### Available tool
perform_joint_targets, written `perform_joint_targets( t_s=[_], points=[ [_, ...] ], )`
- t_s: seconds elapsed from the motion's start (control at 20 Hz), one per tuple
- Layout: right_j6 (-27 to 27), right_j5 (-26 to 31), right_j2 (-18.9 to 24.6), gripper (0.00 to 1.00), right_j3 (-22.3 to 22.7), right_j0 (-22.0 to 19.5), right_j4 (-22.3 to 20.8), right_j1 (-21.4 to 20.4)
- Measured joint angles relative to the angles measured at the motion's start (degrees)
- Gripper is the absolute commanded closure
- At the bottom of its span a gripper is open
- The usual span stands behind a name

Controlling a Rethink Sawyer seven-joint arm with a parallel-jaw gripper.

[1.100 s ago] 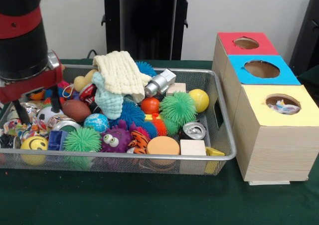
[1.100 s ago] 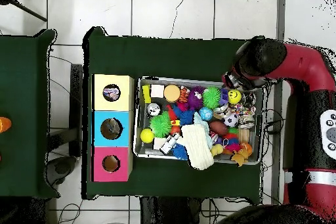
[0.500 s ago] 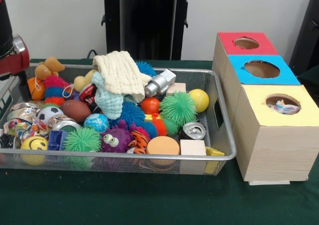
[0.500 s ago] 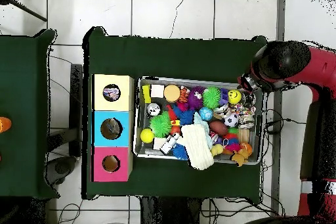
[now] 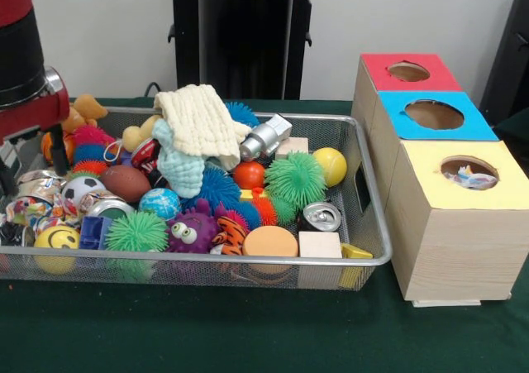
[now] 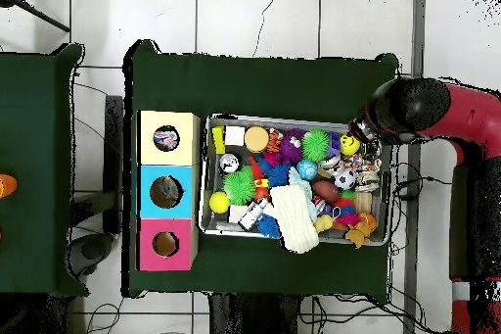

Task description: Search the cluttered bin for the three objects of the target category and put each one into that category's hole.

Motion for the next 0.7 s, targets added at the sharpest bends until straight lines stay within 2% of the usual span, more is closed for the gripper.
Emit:
perform_joint_targets(
  t_s=[0.3, 0.7],
  points=[
    [0.0, -6.19, -0.01, 0.0, 5.98, -1.64, 0.08, -0.19],
    [0.0, -8.61, -0.01, 0.0, 7.1, -3.03, -0.22, 2.82]
  ],
)
